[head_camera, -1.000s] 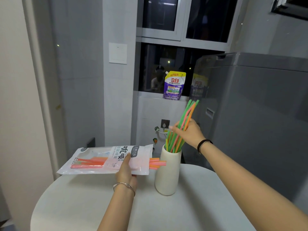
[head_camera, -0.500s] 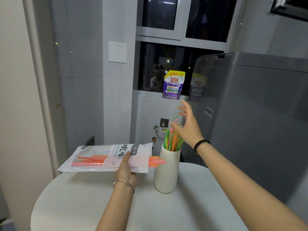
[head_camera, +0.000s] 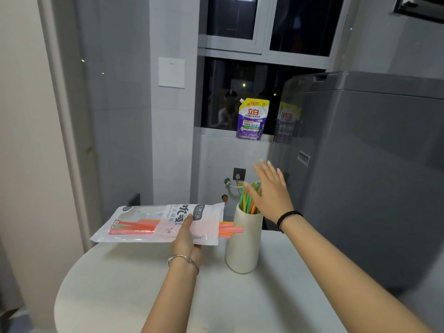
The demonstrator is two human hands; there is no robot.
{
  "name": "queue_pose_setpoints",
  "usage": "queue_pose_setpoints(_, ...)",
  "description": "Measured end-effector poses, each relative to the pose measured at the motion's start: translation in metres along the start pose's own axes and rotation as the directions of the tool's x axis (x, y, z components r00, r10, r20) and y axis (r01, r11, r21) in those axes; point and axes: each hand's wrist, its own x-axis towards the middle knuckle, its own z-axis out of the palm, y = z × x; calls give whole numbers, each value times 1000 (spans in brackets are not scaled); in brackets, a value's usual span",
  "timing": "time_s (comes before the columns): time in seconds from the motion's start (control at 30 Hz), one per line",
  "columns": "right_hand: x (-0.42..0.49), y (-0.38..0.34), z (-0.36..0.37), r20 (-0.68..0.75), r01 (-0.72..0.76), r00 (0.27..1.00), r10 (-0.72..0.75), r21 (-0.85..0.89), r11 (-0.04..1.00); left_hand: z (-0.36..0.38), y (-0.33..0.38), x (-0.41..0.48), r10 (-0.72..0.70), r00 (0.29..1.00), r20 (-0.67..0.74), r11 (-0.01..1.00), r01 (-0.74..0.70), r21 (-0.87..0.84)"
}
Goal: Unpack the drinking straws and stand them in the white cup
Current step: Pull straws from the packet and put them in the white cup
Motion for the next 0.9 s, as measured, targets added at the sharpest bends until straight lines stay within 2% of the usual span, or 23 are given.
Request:
queue_pose_setpoints(0.1, 0, 0, -1, 215, -102, 973, 85, 68, 992, 0, 2, -2, 1, 1000, -11, 1000, -1, 5)
queue_pose_setpoints(0.17, -2, -3, -3, 325, -47, 945, 33, 38, 998, 0, 2, -2, 0, 1000, -6, 1000, 0, 13)
queue_pose_setpoints(0.2, -2, -4, -5, 324, -11, 946, 2, 26, 1000, 0, 2, -3, 1, 1000, -1, 1000, -1, 15)
queue_pose_setpoints(0.27, -7, -10, -8, 200, 15, 979, -38, 113, 993, 1, 2, -4, 8, 1000, 5, 1000, -8, 12)
queue_pose_setpoints(0.3, -13, -16, -10, 84, 17, 996, -37, 229, 973, 1, 2, -5, 16, 1000, 1, 1000, -16, 14)
queue_pose_setpoints(0.37, -31, -33, -6, -161, 38, 985, 55, 521, 853, 1, 3, -6, 38, 999, -17, 999, -37, 24)
queue_pose_setpoints(0.4, -44, -42, 0, -218, 26, 964, 150, 643, 765, 1, 4, -6, 51, 998, -27, 998, -50, 34)
queue_pose_setpoints(0.43, -56, -50, 7, -202, -18, 948, 247, 737, 675, 1, 5, -6, 67, 997, -38, 997, -65, 49)
queue_pose_setpoints(0.5, -76, -61, 22, -2, -199, 926, 377, 847, 492, 1, 6, -8, 106, 992, -65, 991, -100, 88)
queue_pose_setpoints(0.57, -90, -63, 36, 224, -372, 895, 385, 852, 369, 0, 6, -10, 147, 985, -90, 984, -136, 119)
queue_pose_setpoints(0.67, -99, -60, 42, 339, -434, 893, 295, 822, 370, -3, 6, -13, 169, 981, -99, 978, -154, 141)
queue_pose_setpoints(0.8, -98, -60, 41, 327, -399, 904, 275, 877, 269, -8, 8, -12, 151, 982, -111, 979, -133, 151)
queue_pose_setpoints(0.9, -97, -53, 40, 330, -409, 896, 298, 874, 261, -10, 13, -10, 121, 987, -106, 984, -105, 143)
